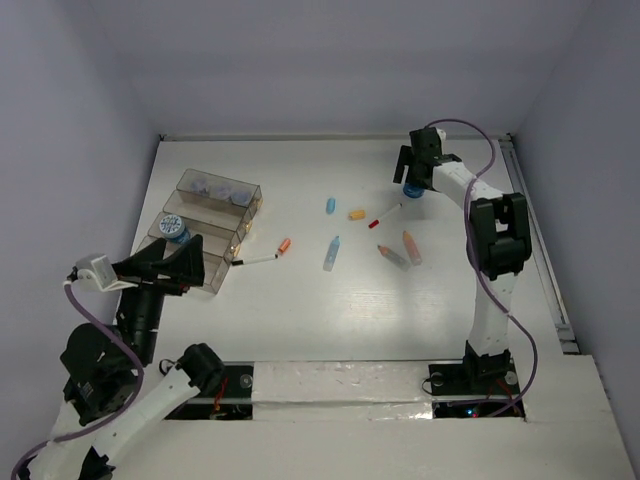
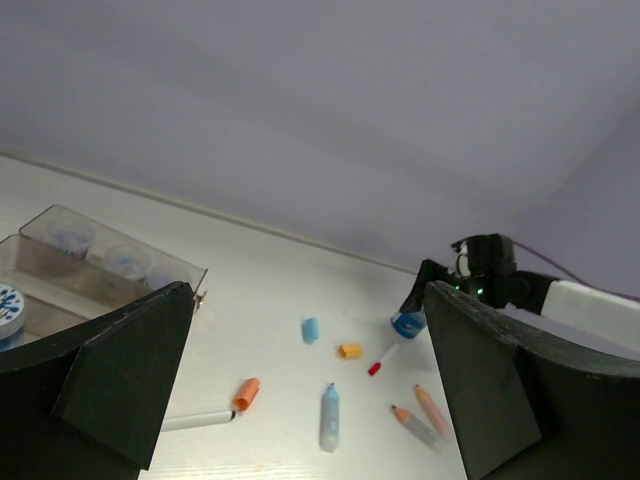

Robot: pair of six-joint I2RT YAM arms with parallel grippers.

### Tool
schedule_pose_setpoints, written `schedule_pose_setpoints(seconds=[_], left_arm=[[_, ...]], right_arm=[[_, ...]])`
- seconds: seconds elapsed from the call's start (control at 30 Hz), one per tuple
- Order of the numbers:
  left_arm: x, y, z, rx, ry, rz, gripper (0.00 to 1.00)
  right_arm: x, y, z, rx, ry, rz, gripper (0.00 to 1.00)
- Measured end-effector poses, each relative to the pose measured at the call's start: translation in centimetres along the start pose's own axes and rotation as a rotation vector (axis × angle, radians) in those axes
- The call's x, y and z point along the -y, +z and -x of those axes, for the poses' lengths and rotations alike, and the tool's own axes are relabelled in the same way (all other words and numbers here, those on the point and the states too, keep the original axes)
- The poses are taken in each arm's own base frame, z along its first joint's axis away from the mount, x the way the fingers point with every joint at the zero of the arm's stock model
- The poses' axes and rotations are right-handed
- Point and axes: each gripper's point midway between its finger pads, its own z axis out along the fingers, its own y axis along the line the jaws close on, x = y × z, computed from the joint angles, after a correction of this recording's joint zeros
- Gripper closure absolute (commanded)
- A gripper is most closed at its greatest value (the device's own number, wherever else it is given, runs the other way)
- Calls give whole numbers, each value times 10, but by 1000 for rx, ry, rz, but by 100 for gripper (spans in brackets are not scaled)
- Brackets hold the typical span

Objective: Sort the stationery into containers
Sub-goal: Pick up the stationery from the center of the board.

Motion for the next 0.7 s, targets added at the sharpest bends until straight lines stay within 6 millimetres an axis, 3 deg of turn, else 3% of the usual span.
schedule_pose_setpoints(seconds=[0.17,0.27,0.33,0.4,0.57,0.6,0.7], left_arm=[[-12,3,-33,-62,79,31,1],[-15,4,-42,-81,113,36,1],[-14,4,-43,-81,123,29,1],[-14,4,-43,-74,126,22,1],[-16,-2,-33,-34,109,14,1],[-17,-2,-31,-29,106,14,1],[-17,-2,-31,-27,106,15,1]], right_arm=[[4,1,7,18,0,-28,13],[4,1,13,35,0,-38,14],[2,4,20,48,-5,-41,19],[1,10,26,61,-15,-53,39],[3,13,29,68,-24,-68,43],[3,13,29,68,-24,-68,50],[3,13,29,69,-24,-68,53]])
